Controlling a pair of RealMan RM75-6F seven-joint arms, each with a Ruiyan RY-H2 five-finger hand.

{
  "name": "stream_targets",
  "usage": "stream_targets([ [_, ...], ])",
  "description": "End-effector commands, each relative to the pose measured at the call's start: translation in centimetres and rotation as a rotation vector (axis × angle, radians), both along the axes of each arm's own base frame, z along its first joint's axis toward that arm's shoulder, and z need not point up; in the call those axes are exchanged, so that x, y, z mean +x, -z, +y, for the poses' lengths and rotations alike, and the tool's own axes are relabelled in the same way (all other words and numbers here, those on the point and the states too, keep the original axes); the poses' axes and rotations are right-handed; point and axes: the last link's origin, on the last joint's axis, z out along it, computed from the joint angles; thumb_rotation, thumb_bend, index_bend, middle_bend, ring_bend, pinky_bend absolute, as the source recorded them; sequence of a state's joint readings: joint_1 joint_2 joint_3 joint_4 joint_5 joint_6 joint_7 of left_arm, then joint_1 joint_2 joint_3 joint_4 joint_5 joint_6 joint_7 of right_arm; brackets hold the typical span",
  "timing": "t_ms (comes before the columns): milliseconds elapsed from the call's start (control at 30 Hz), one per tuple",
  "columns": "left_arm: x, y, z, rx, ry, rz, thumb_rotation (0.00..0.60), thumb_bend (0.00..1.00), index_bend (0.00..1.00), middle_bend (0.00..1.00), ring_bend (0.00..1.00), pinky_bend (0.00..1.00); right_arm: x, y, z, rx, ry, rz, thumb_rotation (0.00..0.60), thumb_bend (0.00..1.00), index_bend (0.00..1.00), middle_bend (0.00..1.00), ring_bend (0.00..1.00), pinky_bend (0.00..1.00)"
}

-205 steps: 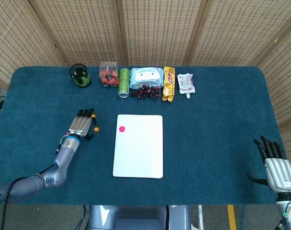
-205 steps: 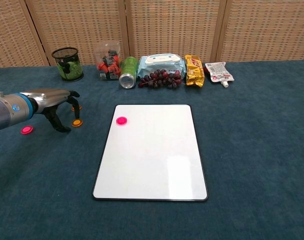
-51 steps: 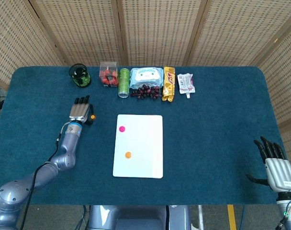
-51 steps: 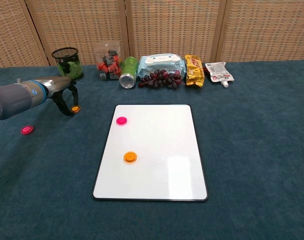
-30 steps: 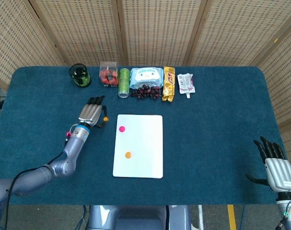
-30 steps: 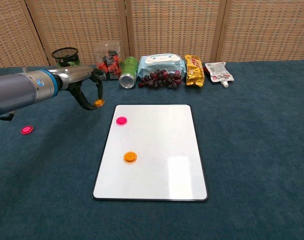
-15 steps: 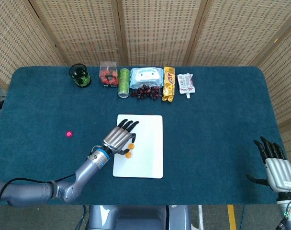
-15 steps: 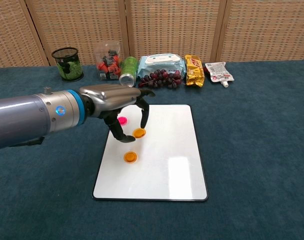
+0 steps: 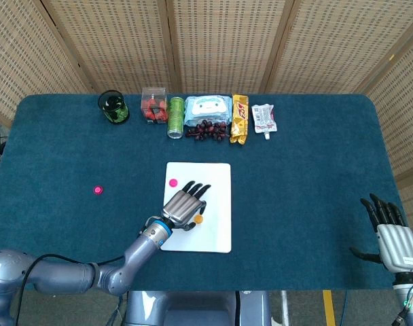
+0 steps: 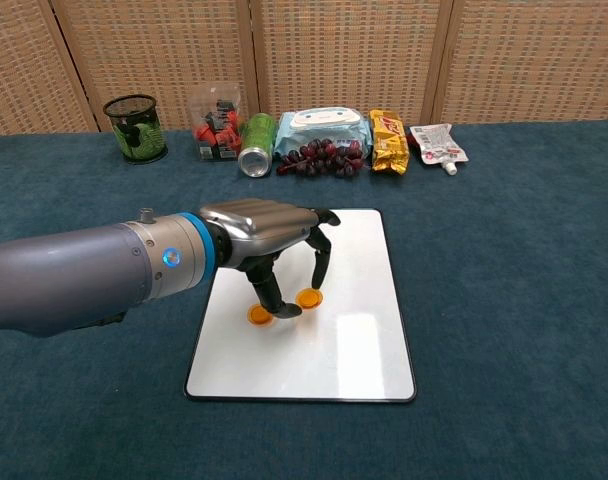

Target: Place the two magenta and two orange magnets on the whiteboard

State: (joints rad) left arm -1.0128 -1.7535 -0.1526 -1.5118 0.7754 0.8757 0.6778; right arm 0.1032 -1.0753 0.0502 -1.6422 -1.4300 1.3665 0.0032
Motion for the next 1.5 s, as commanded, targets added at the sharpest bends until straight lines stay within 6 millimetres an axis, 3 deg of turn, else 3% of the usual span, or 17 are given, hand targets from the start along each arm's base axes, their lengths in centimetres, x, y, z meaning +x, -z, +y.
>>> stream_targets([
  [33,0.2,0.5,0.0,-0.003,-0.001,0.003,0.6,0.32,0.56,0.0,0.0,0.0,0.0,0.0,0.0,0.001,0.001,-0.001,0.6,0.0,0.0,0.0,0.0,0.0],
  [200,0.5,1.1,-0.3,-0.009,-0.004,0.013,0.6,0.32,0.54,0.0,0.0,0.0,0.0,0.0,0.0,0.002,0.001,-0.004,0.6,0.0,0.0,0.0,0.0,0.0],
  [400,0.5,1.6,-0.3,-0.013,-0.008,0.012,0.6,0.31,0.37,0.0,0.0,0.0,0.0,-0.1,0.0,0.002,0.002,-0.009,0.6,0.0,0.0,0.0,0.0,0.0],
  [733,0.7,1.6,-0.3,-0.011,-0.011,0.003,0.6,0.31,0.35,0.0,0.0,0.0,-0.1,-0.1,0.0,0.001,0.001,-0.01,0.6,0.0,0.0,0.0,0.0,0.0],
  [867,0.7,0.5,0.0,0.005,-0.018,-0.023,0.6,0.31,0.35,0.0,0.0,0.0,-0.1,-0.1,0.0,0.0,0.002,-0.011,0.6,0.0,0.0,0.0,0.0,0.0],
  [967,-0.3,-1.3,0.6,0.047,-0.025,-0.022,0.6,0.31,0.35,0.0,0.0,0.0,-0.1,-0.1,0.0,0.001,0.003,-0.012,0.6,0.0,0.0,0.0,0.0,0.0],
  [1133,-4.3,-5.3,1.8,0.13,-0.084,0.011,0.6,0.32,0.35,0.0,0.0,0.0,-0.1,-0.1,0.1,0.001,0.002,-0.012,0.6,0.0,0.0,0.0,0.0,0.0],
  [1333,-12.1,-10.4,2.1,0.241,-0.195,0.068,0.6,0.32,0.35,0.0,0.0,0.0,0.0,0.0,0.1,0.004,0.001,-0.006,0.6,0.0,0.0,0.0,0.0,0.0],
  [1500,-17.4,-13.1,1.2,0.269,-0.284,0.073,0.6,0.32,0.35,0.0,0.0,0.0,0.1,0.1,0.1,0.003,0.0,0.002,0.6,0.0,0.0,0.0,0.0,0.0],
])
